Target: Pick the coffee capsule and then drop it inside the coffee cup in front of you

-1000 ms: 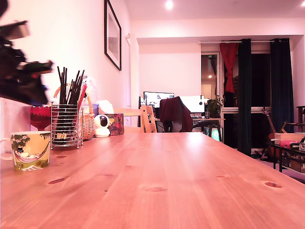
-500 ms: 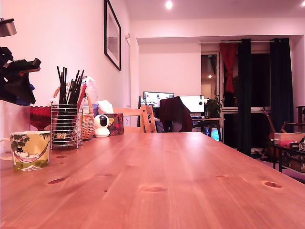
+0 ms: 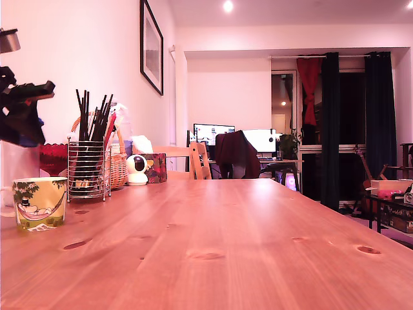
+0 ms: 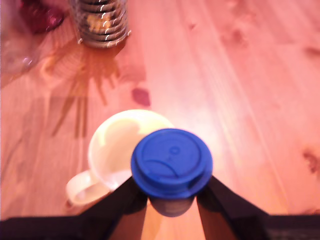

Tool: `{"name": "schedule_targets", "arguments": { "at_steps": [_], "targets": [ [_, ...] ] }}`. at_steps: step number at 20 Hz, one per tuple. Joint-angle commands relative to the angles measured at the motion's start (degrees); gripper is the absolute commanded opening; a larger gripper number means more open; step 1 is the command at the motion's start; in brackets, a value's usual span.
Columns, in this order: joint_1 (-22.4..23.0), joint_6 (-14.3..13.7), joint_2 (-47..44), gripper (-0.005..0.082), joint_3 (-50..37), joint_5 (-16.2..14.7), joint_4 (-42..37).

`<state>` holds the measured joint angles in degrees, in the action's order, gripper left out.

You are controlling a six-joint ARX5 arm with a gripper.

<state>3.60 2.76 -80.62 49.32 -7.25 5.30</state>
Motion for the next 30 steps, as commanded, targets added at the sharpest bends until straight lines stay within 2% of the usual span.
{"name": "schedule_targets", "arguments": {
  "at_steps": [1,8,17,21,30],
  "targets": [
    [-0.3,0.3,0.3,0.0094,-0.4,0.3,0.8],
    [-0.3,0.3,-2.0,0.0096,5.9,0.8,8.8],
    [-0.3,0.3,-14.1,0.0118,17.6,2.0,20.0],
    [-0.4,0.2,-17.8,0.0118,23.5,3.8,24.8],
    [-0.7,0.2,-23.4,0.0118,30.7,4.6,30.2]
  ]
}}
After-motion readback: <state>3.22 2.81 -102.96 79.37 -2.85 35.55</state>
